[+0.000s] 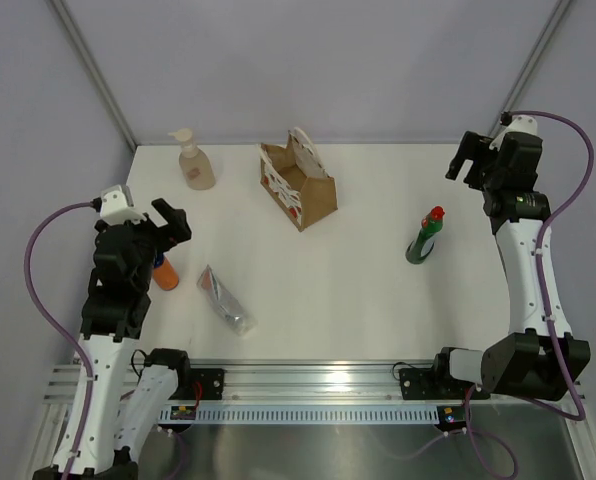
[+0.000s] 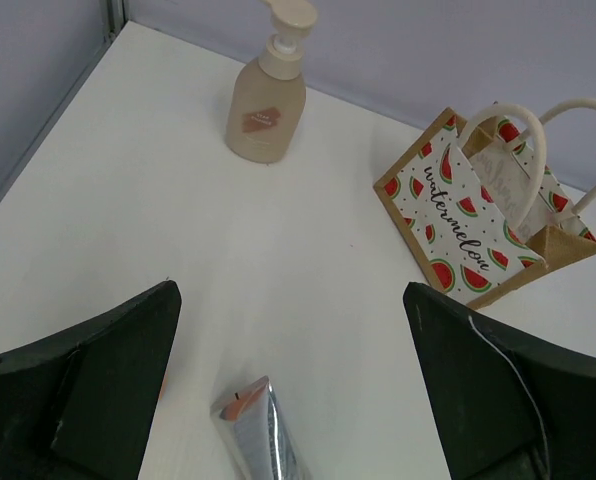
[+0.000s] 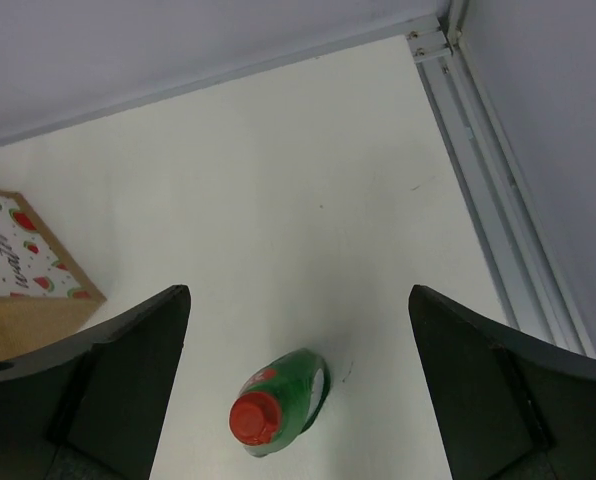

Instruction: Place the personal care products into the canvas bag

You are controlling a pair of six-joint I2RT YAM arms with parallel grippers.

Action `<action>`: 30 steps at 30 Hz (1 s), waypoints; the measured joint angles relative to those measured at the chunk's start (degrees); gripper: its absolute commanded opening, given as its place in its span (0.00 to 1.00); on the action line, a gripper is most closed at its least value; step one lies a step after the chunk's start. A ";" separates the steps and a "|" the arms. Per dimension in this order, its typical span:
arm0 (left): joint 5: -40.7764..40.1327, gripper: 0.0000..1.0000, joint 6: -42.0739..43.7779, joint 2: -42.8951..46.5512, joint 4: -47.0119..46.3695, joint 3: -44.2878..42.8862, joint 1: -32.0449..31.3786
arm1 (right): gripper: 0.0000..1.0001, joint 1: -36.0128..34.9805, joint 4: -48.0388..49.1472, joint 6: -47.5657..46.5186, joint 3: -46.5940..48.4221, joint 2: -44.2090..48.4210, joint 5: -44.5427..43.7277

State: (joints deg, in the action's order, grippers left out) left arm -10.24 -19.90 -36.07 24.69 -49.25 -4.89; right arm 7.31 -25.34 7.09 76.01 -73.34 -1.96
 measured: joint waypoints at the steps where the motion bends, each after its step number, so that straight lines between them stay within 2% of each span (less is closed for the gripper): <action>1: 0.35 0.99 -0.09 -0.90 -0.22 0.13 0.00 | 1.00 0.04 0.00 -1.68 0.00 0.09 1.27; 3: 0.92 0.99 -0.28 -2.69 -0.66 0.17 0.00 | 1.00 0.20 -0.72 -6.80 0.00 0.20 6.34; 7: 1.46 0.99 -1.05 -8.33 -3.04 0.24 0.00 | 0.99 0.20 -3.26 -17.11 -0.44 0.22 21.94; 12: -0.24 0.99 -3.89 -20.76 -6.40 -0.98 -0.02 | 0.99 0.13 -4.74 -23.06 -2.10 -0.31 38.14; 19: -2.38 0.99 -5.53 -40.02 -10.47 -10.19 -0.04 | 0.99 0.13 -4.94 -25.75 -1.95 -3.76 46.58; 30: -6.69 0.99 2.21 -65.31 -17.03 -28.35 0.35 | 0.99 0.13 -10.23 -32.92 0.09 -8.46 52.74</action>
State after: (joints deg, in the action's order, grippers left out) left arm -16.93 -17.69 -101.38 7.66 -77.60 -4.54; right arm 7.44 -35.57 -25.82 76.09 -81.80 50.78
